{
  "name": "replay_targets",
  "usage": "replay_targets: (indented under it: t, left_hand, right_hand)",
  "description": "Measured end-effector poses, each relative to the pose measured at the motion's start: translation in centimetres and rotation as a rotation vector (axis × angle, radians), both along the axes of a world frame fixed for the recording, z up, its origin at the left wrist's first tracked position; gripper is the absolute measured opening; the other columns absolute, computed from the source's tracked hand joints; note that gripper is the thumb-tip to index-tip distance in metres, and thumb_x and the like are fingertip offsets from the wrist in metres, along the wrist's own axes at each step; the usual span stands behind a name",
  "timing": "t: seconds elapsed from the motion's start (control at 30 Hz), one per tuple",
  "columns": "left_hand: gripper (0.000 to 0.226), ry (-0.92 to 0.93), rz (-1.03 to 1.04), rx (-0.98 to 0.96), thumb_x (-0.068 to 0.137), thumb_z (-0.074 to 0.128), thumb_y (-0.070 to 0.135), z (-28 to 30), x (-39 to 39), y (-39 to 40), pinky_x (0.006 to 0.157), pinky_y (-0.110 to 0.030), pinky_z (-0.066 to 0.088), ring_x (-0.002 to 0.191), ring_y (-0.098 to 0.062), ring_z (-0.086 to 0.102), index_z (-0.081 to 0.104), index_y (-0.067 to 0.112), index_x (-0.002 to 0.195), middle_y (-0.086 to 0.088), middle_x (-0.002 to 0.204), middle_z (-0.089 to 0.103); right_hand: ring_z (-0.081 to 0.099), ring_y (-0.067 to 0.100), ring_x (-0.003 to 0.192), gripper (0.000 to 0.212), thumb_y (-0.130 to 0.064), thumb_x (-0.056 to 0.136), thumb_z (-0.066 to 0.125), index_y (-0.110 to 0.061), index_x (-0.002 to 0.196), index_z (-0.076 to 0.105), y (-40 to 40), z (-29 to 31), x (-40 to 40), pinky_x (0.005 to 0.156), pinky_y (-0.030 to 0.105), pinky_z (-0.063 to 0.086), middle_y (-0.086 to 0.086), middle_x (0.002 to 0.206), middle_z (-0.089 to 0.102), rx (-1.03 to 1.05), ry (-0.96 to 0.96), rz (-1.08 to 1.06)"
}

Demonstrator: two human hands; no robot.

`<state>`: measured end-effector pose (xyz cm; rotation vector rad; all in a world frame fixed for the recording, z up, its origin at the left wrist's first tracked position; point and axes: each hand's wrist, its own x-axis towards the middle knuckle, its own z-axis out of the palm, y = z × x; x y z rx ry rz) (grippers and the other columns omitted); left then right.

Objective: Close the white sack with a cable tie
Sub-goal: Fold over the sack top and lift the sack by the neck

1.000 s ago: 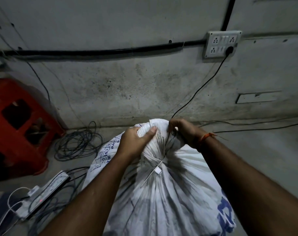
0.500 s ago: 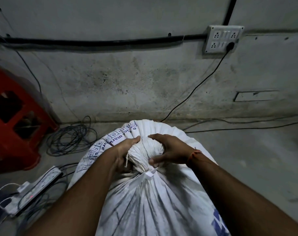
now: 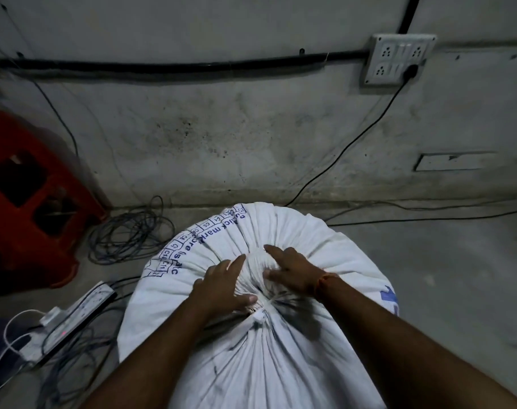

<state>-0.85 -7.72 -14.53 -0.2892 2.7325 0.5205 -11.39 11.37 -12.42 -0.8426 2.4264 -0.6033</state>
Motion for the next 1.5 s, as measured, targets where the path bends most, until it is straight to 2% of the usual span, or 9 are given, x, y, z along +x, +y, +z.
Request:
replay_targets:
  t: [0.1, 0.27, 0.4, 0.57, 0.73, 0.93, 1.07, 1.17, 1.5]
  left_hand:
    - [0.1, 0.088, 0.019, -0.17, 0.079, 0.045, 0.083, -0.2, 1.4, 1.0, 0.12, -0.057, 0.022, 0.154, -0.031, 0.013, 0.005, 0.041, 0.161, -0.007, 0.167, 0.011]
    - [0.08, 0.356, -0.055, -0.261, 0.086, 0.061, 0.063, 0.3, 2.1, 2.1, 0.098, -0.047, 0.046, 0.133, -0.026, 0.04, 0.035, 0.027, 0.152, 0.001, 0.146, 0.037]
    - [0.093, 0.313, -0.243, -0.209, 0.086, 0.058, 0.065, -0.1, 2.3, 0.0, 0.106, -0.042, 0.046, 0.133, -0.034, 0.048, 0.026, 0.015, 0.158, -0.008, 0.153, 0.038]
    - [0.144, 0.071, -0.312, -0.263, 0.048, 0.065, 0.089, -0.9, 4.2, -3.8, 0.12, -0.058, 0.029, 0.156, -0.031, 0.013, -0.012, 0.04, 0.16, -0.009, 0.172, 0.001]
    - [0.121, 0.16, -0.151, -0.236, 0.064, 0.079, 0.05, -2.3, 2.3, -1.6, 0.104, -0.049, 0.049, 0.125, -0.042, 0.046, 0.005, 0.043, 0.159, -0.018, 0.146, 0.037]
    - [0.09, 0.234, -0.081, -0.24, 0.065, 0.083, 0.038, -2.3, 0.6, 0.2, 0.08, -0.045, 0.056, 0.104, -0.042, 0.061, 0.038, 0.022, 0.142, -0.015, 0.122, 0.051]
    - [0.073, 0.232, -0.037, -0.224, 0.07, 0.08, 0.03, -3.7, -0.2, 1.0, 0.072, -0.044, 0.053, 0.092, -0.044, 0.068, 0.043, 0.017, 0.132, -0.017, 0.112, 0.057]
    - [0.064, 0.212, -0.051, -0.245, 0.074, 0.075, 0.031, -3.6, -1.4, 0.9, 0.073, -0.043, 0.053, 0.093, -0.042, 0.069, 0.043, 0.017, 0.127, -0.017, 0.102, 0.066]
    - [0.06, 0.288, 0.035, -0.031, 0.066, 0.052, 0.07, 12.8, -6.0, -0.3, 0.074, -0.041, 0.056, 0.096, -0.041, 0.071, 0.059, 0.021, 0.1, -0.013, 0.095, 0.075]
  right_hand:
    - [0.044, 0.042, 0.13, 0.067, -0.048, 0.096, 0.054, -0.031, 0.156, 0.027, 1.6, -1.3, 0.7, 0.113, 0.041, 0.036, 0.022, 0.144, 0.037, 0.001, 0.206, -0.027]
    - [0.063, 0.034, 0.103, 0.055, -0.035, 0.094, 0.057, -0.024, 0.147, 0.046, 3.1, -2.8, 1.6, 0.087, 0.037, 0.053, 0.015, 0.125, 0.05, -0.158, 0.416, -0.04]
    - [0.047, 0.032, 0.128, 0.102, -0.047, 0.074, 0.058, -0.029, 0.159, 0.006, 4.3, -2.6, 1.0, 0.102, 0.044, 0.046, 0.01, 0.144, 0.041, 0.071, 0.258, 0.121]
    - [0.035, 0.027, 0.146, 0.137, -0.031, 0.058, 0.078, -0.034, 0.155, -0.018, 5.9, -2.4, 0.5, 0.111, 0.033, 0.042, 0.007, 0.166, 0.007, 0.224, 0.125, 0.227]
    - [0.042, 0.031, 0.139, 0.148, -0.026, 0.05, 0.085, -0.038, 0.153, -0.02, 3.9, -3.4, 0.8, 0.103, 0.051, 0.049, 0.003, 0.157, 0.022, 0.302, 0.179, 0.09]
    - [0.039, 0.032, 0.131, 0.115, -0.024, 0.065, 0.079, -0.026, 0.155, 0.008, 2.2, -5.3, 1.6, 0.09, 0.055, 0.051, 0.006, 0.139, 0.042, 0.317, 0.337, -0.089]
    - [0.056, 0.037, 0.108, 0.06, -0.019, 0.068, 0.069, -0.017, 0.126, 0.051, 2.0, -8.4, 2.0, 0.068, 0.047, 0.051, 0.008, 0.108, 0.062, 0.153, 0.551, -0.177]
    - [0.06, 0.039, 0.095, 0.045, -0.016, 0.064, 0.068, -0.012, 0.108, 0.059, 2.0, -8.5, 1.4, 0.056, 0.044, 0.05, 0.011, 0.093, 0.065, 0.115, 0.546, -0.14]
    - [0.058, 0.036, 0.112, 0.031, -0.02, 0.084, 0.058, -0.008, 0.113, 0.058, 1.9, 8.4, -3.7, 0.082, 0.041, 0.048, 0.017, 0.111, 0.068, 0.21, 0.414, -0.145]
